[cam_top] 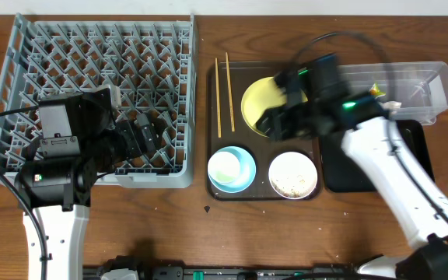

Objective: Sort waste into correct bins and load items into the dishwasher
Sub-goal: 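Grasp the white paper cup from the blue bowl with the right gripper, then lift the paper cup and hand it to the left gripper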

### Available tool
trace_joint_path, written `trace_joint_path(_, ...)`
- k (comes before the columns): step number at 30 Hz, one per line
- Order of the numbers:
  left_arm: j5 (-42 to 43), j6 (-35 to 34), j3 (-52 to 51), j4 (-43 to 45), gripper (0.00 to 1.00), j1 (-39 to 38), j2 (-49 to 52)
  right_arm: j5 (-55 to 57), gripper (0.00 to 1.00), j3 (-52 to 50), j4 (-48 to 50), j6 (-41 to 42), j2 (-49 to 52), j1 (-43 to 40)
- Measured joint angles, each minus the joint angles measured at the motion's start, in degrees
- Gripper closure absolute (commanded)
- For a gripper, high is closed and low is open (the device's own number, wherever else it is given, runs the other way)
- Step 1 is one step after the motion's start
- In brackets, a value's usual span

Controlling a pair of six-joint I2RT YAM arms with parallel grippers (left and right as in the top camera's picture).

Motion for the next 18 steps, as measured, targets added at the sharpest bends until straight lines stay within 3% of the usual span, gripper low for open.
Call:
trace_joint_path(7, 0.00, 0.00, 0.00, 0.00, 0.08, 0.00, 0.00, 10.64, 0.60, 0.00, 2.40, -1.18, 7.23, 13.38)
trace_joint_path(12, 0.00, 0.00, 0.00, 0.00, 0.08, 0.00, 0.00, 16.59, 0.60, -0.07, 3.91, 0.20, 12.09, 15.63)
trace_joint_path(16, 0.00, 0.00, 0.00, 0.00, 0.08, 0.00, 0.00, 18.73, 0.71, -0.07, 4.09, 0.92, 13.16, 15.61)
trace_joint_path(18, 0.00, 0.00, 0.00, 0.00, 0.08, 0.00, 0.00, 19.12, 0.88, -0.07, 3.89, 1.33, 13.46, 15.61)
